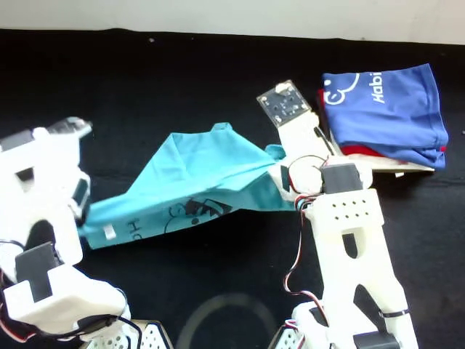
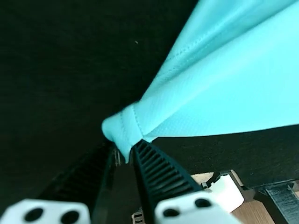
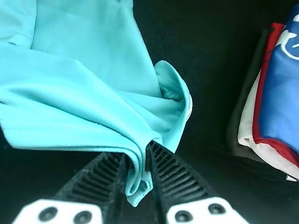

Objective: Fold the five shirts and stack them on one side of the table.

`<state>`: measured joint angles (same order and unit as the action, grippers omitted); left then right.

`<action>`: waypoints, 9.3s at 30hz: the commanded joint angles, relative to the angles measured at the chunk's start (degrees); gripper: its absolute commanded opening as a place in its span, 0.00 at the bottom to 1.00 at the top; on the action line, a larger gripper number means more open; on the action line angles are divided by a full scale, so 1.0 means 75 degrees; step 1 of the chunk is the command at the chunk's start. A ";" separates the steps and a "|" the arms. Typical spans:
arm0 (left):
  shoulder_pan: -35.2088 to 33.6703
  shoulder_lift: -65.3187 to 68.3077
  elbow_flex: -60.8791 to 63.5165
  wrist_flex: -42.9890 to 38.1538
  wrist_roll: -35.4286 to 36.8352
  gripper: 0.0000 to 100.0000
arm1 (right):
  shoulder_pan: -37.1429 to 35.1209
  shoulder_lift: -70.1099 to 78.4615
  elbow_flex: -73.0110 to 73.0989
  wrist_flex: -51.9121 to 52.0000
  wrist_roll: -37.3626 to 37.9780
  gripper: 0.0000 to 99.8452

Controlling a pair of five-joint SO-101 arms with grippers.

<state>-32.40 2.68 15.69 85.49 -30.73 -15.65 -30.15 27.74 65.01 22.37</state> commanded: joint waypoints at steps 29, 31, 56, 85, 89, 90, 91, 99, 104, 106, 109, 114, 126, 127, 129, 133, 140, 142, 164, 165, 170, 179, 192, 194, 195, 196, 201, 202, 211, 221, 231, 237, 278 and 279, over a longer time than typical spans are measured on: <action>0.0123 -0.0123 -0.6722 0.2063 0.1852 0.01 | 0.0287 0.4741 -1.1270 0.2842 -0.0504 0.01; 0.0240 -0.0182 -0.6851 0.2063 0.1852 0.01 | 0.0287 0.4765 -1.1352 0.2760 -0.0375 0.01; 0.0580 -0.0404 0.1260 -0.0586 0.1442 0.01 | -0.0076 0.4695 -0.7930 0.2901 -0.0234 0.01; 0.0955 -0.0498 0.1213 -0.0176 0.1922 0.15 | -0.0076 0.4741 -0.7390 0.2831 -0.0234 0.01; 0.1178 -0.0451 0.1084 0.0012 0.2473 0.15 | -0.0076 0.4753 -0.7390 0.2831 -0.0234 0.01; 0.1272 -0.0416 0.1096 -0.0012 0.2661 0.15 | -0.0076 0.4753 -0.7390 0.2831 -0.0234 0.01; 0.1342 -0.0404 0.1108 -0.0070 0.2860 0.15 | -0.0076 0.4753 -0.7390 0.2831 -0.0234 0.01; 0.1788 -0.0416 0.2092 -0.1653 0.3880 0.20 | -0.0076 0.4753 -0.7390 0.2878 -0.0234 0.01; 0.1788 -0.0404 0.2573 -0.2391 0.3880 0.20 | -0.0041 0.4753 -0.7390 0.2878 -0.0234 0.01; 0.1788 -0.0404 0.2842 -0.2801 0.3880 0.20 | -0.0041 0.4753 -0.7390 0.2889 -0.0234 0.01; 0.1834 -0.0393 0.3288 -0.3177 0.3880 0.20 | -0.0041 0.4753 -0.7390 0.2889 -0.0234 0.01; 0.1834 -0.0393 0.3511 -0.3282 0.3845 0.18 | -0.0064 0.4753 -0.7390 0.2889 -0.0234 0.01; 0.2397 -0.0498 0.3311 -0.3188 0.3880 0.01 | -0.0041 0.4718 -0.7390 0.2901 -0.0234 0.01; 0.2385 -0.0498 0.3194 -0.3012 0.3880 0.01 | -0.0041 0.4706 -0.7390 0.2901 -0.0234 0.01; 0.2374 -0.0498 0.2772 -0.2473 0.3868 0.01 | -0.0041 0.4706 -0.7426 0.2913 -0.0234 0.01; 0.2362 -0.0498 0.1483 -0.1114 0.3845 0.01 | -0.0088 0.4566 -0.7801 0.3194 -0.0246 0.01; 0.1752 -0.0498 -0.1764 0.0973 0.3411 0.01 | 0.0123 0.4097 -0.8340 0.3053 -0.0258 0.01; 0.1565 -0.0498 -0.2678 0.1371 0.3388 0.01 | 0.0240 0.4062 -0.8434 0.2831 -0.0258 0.01; 0.0697 -0.2831 -0.6781 0.2016 0.3235 0.01 | 0.0908 0.4073 -1.3286 0.3007 -0.0199 0.01; 0.0697 -0.2960 -0.6781 0.2016 0.3235 0.01 | 0.0908 0.4073 -1.3568 0.3089 -0.0199 0.01; 0.0686 -0.3417 -0.6804 0.2004 0.3235 0.01 | 0.1014 0.4073 -1.4388 0.3159 -0.0117 0.01; 0.0721 -0.3534 -0.6804 0.1934 0.3235 0.01 | 0.1073 0.4073 -1.4459 0.3112 0.0246 0.01; 0.0369 -0.3604 -0.6769 0.2075 0.2919 0.01 | 0.1037 0.2655 -1.4388 0.4355 0.0199 0.01; 0.0358 -0.3604 -0.6793 0.2063 0.2919 0.01 | 0.1026 0.2491 -1.4412 0.4472 0.0199 0.01; 0.0358 -0.3604 -0.6804 0.2063 0.2919 0.01 | 0.1026 0.2432 -1.4447 0.4472 0.0199 0.01; 0.0358 -0.3616 -0.6804 0.2063 0.2930 0.01 | 0.1026 0.2350 -1.4447 0.4448 0.0199 0.01; 0.0322 -0.3651 -0.6804 0.2086 0.2930 0.01 | 0.1026 0.2057 -1.4435 0.4448 0.0199 0.01; 0.0322 -0.3757 -0.6793 0.2098 0.2930 0.01 | 0.1026 0.1987 -1.4447 0.4448 0.0199 0.01; 0.0334 -0.5644 -0.6769 0.2098 0.2930 0.01 | 0.1037 0.0791 -1.4400 0.4519 0.0199 0.01; 0.0334 -0.6464 -0.6675 0.2098 0.2930 0.01 | 0.1049 0.0193 -1.4365 0.4519 0.0199 0.01; 0.0358 -0.6441 -0.3241 0.1219 0.2368 0.01 | 0.1026 0.2432 -1.4365 0.4659 -0.0059 0.01; 0.0346 -0.6300 -0.0920 -0.0422 0.2040 0.01 | 0.1014 0.4847 -1.4447 0.4589 -0.0563 0.01; 0.1776 0.7519 -1.2700 0.1676 0.2051 0.01 | 0.0979 1.1528 -1.4459 0.3030 -0.0551 0.01; 0.1799 0.7578 -1.2700 0.1735 0.2051 0.01 | 0.0979 1.1610 -1.4459 0.3171 -0.0551 0.01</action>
<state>-20.00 59.65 -77.32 97.19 -15.08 -8.44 56.70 -79.16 86.11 18.68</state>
